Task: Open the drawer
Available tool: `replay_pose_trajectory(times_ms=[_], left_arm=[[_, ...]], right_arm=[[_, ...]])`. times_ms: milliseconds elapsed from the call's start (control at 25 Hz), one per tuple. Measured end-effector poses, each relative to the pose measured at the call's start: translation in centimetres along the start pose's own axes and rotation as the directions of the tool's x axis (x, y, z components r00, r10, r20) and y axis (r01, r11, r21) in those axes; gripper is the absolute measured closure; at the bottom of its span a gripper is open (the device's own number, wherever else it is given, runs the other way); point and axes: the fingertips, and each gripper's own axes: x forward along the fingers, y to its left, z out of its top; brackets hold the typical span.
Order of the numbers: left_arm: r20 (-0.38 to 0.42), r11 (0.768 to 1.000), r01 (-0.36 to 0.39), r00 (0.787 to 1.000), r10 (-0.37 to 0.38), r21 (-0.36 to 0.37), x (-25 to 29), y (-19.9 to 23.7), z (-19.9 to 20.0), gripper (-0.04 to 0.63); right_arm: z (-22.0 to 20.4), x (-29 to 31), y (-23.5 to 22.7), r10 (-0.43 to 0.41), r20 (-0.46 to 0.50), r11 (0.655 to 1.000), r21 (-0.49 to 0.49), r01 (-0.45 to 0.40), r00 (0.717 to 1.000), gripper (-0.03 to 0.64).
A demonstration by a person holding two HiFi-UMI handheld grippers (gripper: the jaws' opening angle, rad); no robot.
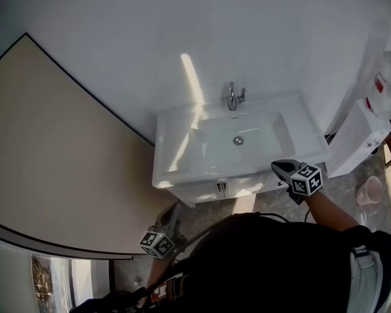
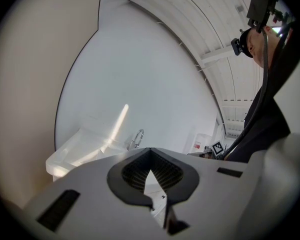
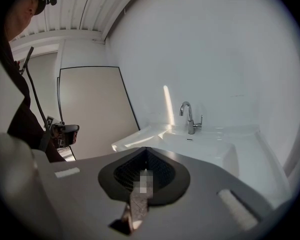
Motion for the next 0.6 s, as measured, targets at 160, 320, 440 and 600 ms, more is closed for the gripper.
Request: replay_pose_trajectory(times_ms=[160,320,440,600], left_arm=[[-0.002,1.0,-0.018,1.0,0.018,-0.005,2.8,1.0,0.2,0.604],[0.018,0.999,-0.053,0.998,0.053,0.011,6.2,1.1,1.3,0.604],[0.046,0.996,-0.092,0.995,0.091,0.017,8.8,0.8,2.5,0.604],[0.051,0.991,-0.133,0.99,0.132,0.02,12.2,0.0,3.3,0.604]], right_arm=[[1.1,2.4,-2.7,0.021,0.0,1.0,0.0,-0.021,1.0,0.615],[3.3,5.5,-5.8,0.082,0.013,0.996,-0.019,-0.082,0.997,0.615],[5.0,7.0,-8.4,0.131,0.004,0.99,-0.044,-0.131,0.991,0.615],[7.3,8.6,-11.8,0.183,0.001,0.982,-0.058,-0.182,0.983,0.615]])
